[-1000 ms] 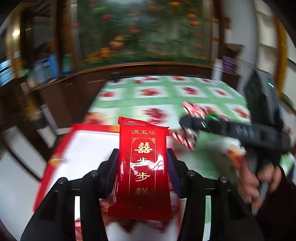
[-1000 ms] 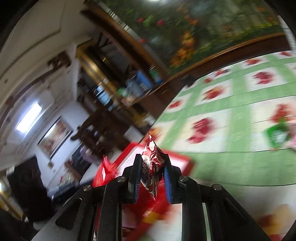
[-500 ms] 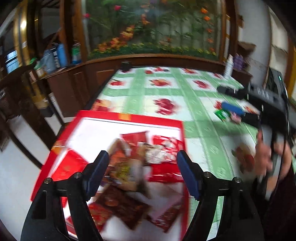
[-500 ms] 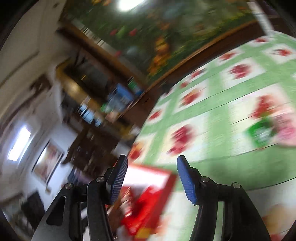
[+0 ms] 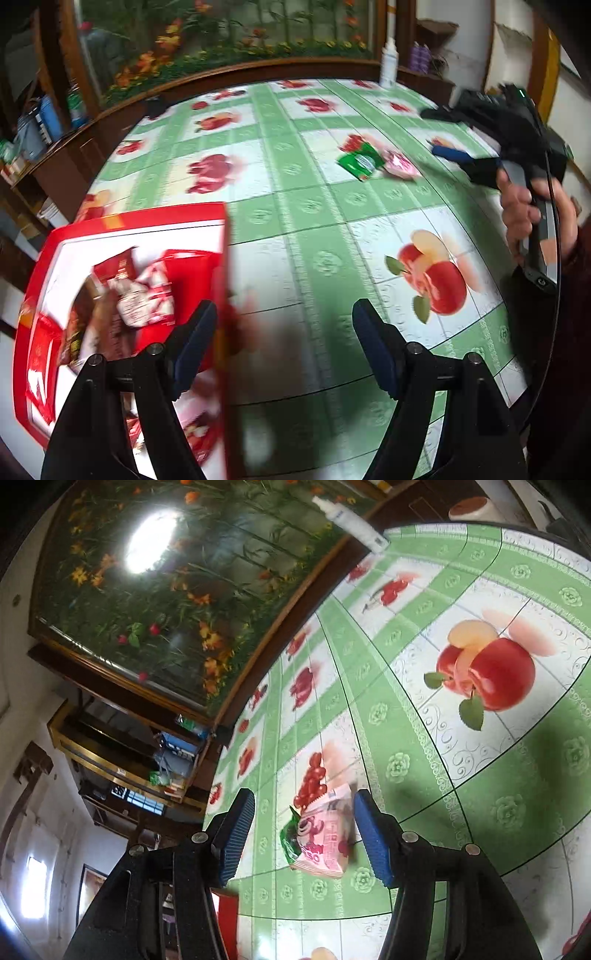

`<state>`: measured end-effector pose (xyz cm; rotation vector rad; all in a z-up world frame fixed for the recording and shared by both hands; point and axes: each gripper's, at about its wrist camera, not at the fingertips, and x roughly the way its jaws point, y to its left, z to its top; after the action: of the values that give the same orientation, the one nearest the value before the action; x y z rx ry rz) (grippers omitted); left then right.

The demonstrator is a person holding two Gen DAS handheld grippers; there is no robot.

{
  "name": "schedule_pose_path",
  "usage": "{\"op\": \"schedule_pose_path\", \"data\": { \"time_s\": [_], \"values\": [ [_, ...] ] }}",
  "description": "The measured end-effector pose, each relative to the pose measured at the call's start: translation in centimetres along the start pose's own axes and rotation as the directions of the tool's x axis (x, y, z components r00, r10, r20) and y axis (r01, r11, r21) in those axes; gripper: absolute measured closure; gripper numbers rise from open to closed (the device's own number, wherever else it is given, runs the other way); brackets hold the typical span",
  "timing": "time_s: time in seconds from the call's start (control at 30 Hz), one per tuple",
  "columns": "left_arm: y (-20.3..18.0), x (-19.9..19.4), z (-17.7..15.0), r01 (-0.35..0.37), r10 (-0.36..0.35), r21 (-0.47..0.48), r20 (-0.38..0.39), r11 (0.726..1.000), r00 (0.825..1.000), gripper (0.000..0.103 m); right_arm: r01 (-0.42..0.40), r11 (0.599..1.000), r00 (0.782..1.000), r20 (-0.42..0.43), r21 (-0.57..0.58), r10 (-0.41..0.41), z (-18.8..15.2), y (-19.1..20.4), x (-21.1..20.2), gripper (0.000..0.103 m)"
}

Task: Organize snacks
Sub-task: 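Grasp the pink bear-print packet with the right tool while the left grasps the green packet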

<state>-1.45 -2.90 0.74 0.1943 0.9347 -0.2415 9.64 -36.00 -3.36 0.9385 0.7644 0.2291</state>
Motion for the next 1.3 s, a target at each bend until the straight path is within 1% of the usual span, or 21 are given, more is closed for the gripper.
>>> {"op": "schedule_pose_path", "data": {
  "time_s": [0.1,0.17,0.3,0.4,0.47,0.5,0.53,0.57,0.63,0.67,0.7,0.73,0.87,0.97,1.0,1.03,1.07,1.13,1.17,1.23,1.3],
  "values": [
    [-1.1,0.9,0.1,0.007,-0.006,0.021,-0.031,1.000,1.000,0.028,0.016,0.999,1.000,-0.021,-0.050,-0.017,-0.2,0.9,1.2,0.044],
    [-1.6,1.3,0.0,0.019,-0.018,0.026,-0.051,0.999,0.999,0.028,0.047,0.994,0.999,-0.003,-0.101,-0.048,-0.1,1.7,2.2,0.044],
    [-1.8,1.4,-0.5,0.019,-0.018,0.024,-0.068,1.000,0.998,0.028,0.064,0.971,0.998,0.040,-0.229,-0.056,0.5,3.0,4.1,0.044],
    [-1.2,1.3,-0.7,0.008,-0.008,0.000,-0.073,1.000,0.997,0.028,0.048,0.959,0.998,-0.014,-0.280,-0.054,0.3,3.3,6.4,0.045],
    [-0.6,1.2,-0.8,0.005,-0.007,-0.023,-0.079,1.000,0.997,0.028,0.060,0.945,0.996,-0.043,-0.320,-0.078,0.0,3.8,7.7,0.047],
    [-0.3,1.2,-0.8,0.004,-0.007,-0.036,-0.084,0.999,0.996,0.028,0.072,0.936,0.992,-0.070,-0.345,-0.102,-0.3,4.1,8.7,0.050],
    [-0.1,1.1,-0.9,0.004,-0.008,-0.046,-0.087,0.999,0.996,0.028,0.072,0.930,0.989,-0.096,-0.359,-0.113,-0.7,4.3,9.3,0.057],
    [0.2,0.9,-0.9,0.004,-0.010,-0.059,-0.089,0.998,0.996,0.028,0.063,0.924,0.984,-0.130,-0.376,-0.120,-1.1,4.5,10.0,0.060],
    [0.5,0.6,-1.1,0.020,-0.027,-0.073,-0.089,0.997,0.996,0.028,0.034,0.905,0.977,-0.179,-0.424,-0.120,-2.3,5.2,10.7,0.073],
    [0.6,0.4,-1.3,0.029,-0.036,-0.080,-0.089,0.996,0.995,0.028,0.018,0.901,0.971,-0.208,-0.434,-0.119,-2.8,5.5,10.9,0.078],
    [0.7,0.1,-1.4,0.037,-0.045,-0.084,-0.088,0.996,0.995,0.028,0.007,0.893,0.964,-0.236,-0.450,-0.126,-3.5,5.8,11.2,0.088],
    [0.8,-0.3,-1.7,0.046,-0.053,-0.086,-0.085,0.995,0.995,0.028,-0.003,0.888,0.959,-0.253,-0.460,-0.128,-4.2,6.0,11.2,0.090],
    [0.9,-1.0,-2.4,0.061,-0.068,-0.081,-0.079,0.995,0.995,0.028,-0.068,0.860,0.936,-0.332,-0.505,-0.121,-7.0,7.3,10.8,0.090],
    [1.0,-1.4,-3.0,0.083,-0.088,-0.071,-0.078,0.994,0.993,0.028,-0.141,0.857,0.895,-0.435,-0.496,-0.104,-9.5,7.9,10.1,0.090],
    [1.1,-1.4,-3.2,0.090,-0.096,-0.068,-0.081,0.994,0.992,0.028,-0.159,0.841,0.879,-0.463,-0.518,-0.119,-10.7,8.4,9.6,0.090],
    [1.1,-1.4,-3.4,0.098,-0.104,-0.062,-0.086,0.993,0.991,0.028,-0.169,0.827,0.868,-0.479,-0.536,-0.133,-11.5,8.8,9.1,0.086],
    [1.1,-1.3,-3.7,0.112,-0.116,-0.051,-0.093,0.992,0.989,0.028,-0.173,0.814,0.860,-0.488,-0.554,-0.149,-12.4,9.1,8.1,0.085],
    [1.2,-1.3,-4.0,0.135,-0.138,-0.036,-0.092,0.990,0.986,0.028,-0.144,0.812,0.881,-0.447,-0.566,-0.155,-12.7,9.2,6.5,0.078],
    [1.3,-1.3,-4.0,0.144,-0.146,-0.029,-0.087,0.989,0.985,0.028,-0.128,0.826,0.898,-0.418,-0.549,-0.138,-12.3,9.0,5.2,0.075],
    [1.4,-1.5,-3.7,0.157,-0.157,-0.018,-0.068,0.988,0.985,0.028,-0.091,0.859,0.922,-0.368,-0.504,-0.118,-11.5,8.2,3.1,0.059],
    [1.4,-1.8,-3.1,0.174,-0.173,0.013,-0.039,0.985,0.984,0.028,-0.042,0.883,0.935,-0.329,-0.468,-0.130,-11.4,7.1,1.1,0.055]
  ]
}}
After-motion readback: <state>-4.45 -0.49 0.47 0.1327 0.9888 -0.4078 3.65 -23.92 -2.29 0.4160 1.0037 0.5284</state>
